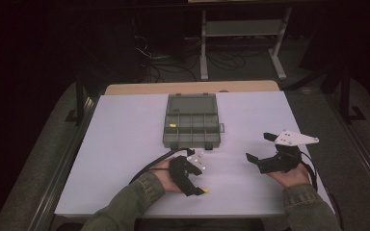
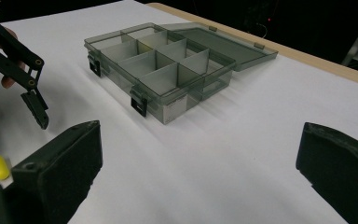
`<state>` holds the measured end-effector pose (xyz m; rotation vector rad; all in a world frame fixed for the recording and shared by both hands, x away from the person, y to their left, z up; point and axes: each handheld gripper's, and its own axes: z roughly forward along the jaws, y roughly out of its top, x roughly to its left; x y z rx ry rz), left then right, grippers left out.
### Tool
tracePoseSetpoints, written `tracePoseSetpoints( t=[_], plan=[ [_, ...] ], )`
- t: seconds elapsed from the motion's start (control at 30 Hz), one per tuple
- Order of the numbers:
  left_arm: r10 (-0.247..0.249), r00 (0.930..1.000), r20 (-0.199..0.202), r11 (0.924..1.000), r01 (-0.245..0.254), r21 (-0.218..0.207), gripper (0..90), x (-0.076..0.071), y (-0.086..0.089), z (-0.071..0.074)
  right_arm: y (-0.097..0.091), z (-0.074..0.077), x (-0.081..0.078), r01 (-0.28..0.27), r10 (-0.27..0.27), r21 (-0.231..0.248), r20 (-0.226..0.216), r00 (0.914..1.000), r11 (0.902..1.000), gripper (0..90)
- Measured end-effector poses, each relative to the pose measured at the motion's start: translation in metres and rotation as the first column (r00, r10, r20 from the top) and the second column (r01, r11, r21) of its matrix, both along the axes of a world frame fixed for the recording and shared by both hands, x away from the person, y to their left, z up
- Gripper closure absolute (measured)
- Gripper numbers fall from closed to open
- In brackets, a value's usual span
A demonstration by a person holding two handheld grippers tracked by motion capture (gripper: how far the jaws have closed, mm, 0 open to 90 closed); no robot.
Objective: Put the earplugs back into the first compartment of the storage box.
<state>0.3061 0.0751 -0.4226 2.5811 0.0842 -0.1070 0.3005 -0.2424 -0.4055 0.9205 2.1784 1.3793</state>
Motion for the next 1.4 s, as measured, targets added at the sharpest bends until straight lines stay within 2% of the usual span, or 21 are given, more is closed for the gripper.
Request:
tracePoseSetpoints(
  t=[0.1, 0.33, 0.53, 0.63, 0.73, 0.83, 1.07, 1.23, 1.4],
  plan=[
    [-0.010, 0.9998, 0.014, 0.9999, 0.010, 0.009, 35.5, -0.002, -0.002, -0.001, 0.001, 0.000, 0.000, -0.002, 0.002, -0.003, -0.001, 1.0000, 1.0000, 0.0],
    [-0.048, 0.9987, 0.014, 0.9984, 0.048, 0.030, 45.6, -0.007, -0.008, -0.005, 0.000, 0.000, 0.000, 0.002, -0.002, -0.003, -0.002, 1.0000, 1.0000, 0.0],
    [-0.075, 0.9956, 0.057, 0.9968, 0.073, 0.033, 63.6, -0.010, -0.009, -0.005, 0.000, 0.000, 0.000, 0.000, 0.000, -0.004, 0.000, 1.0000, 1.0000, 0.0],
    [-0.092, 0.9942, 0.055, 0.9953, 0.090, 0.034, 71.8, -0.011, -0.009, -0.005, 0.000, 0.000, 0.000, 0.000, 0.000, -0.004, -0.001, 1.0000, 1.0000, 0.0],
    [-0.089, 0.9946, 0.053, 0.9955, 0.087, 0.037, 79.1, -0.012, -0.010, -0.004, 0.000, 0.000, 0.000, 0.000, 0.000, -0.004, 0.000, 1.0000, 1.0000, 0.0],
    [-0.085, 0.9952, 0.050, 0.9959, 0.083, 0.035, 80.5, -0.010, -0.009, -0.003, 0.000, 0.000, 0.000, 0.000, 0.000, -0.005, -0.001, 1.0000, 1.0000, 0.0],
    [-0.056, 0.9980, 0.030, 0.9984, 0.056, -0.002, 80.8, -0.003, 0.000, 0.009, 0.000, 0.000, 0.000, 0.001, -0.001, -0.004, -0.001, 1.0000, 1.0000, 0.0],
    [-0.046, 0.9974, 0.056, 0.9989, 0.046, -0.009, 80.8, 0.001, 0.007, 0.022, 0.001, 0.000, 0.000, 0.002, -0.002, -0.005, -0.001, 1.0000, 1.0000, 0.0],
    [-0.024, 0.9976, 0.064, 0.9994, 0.026, -0.022, 80.8, 0.006, 0.014, 0.032, 0.000, 0.000, 0.000, 0.004, -0.004, -0.004, -0.003, 1.0000, 1.0000, 0.0]
  ],
)
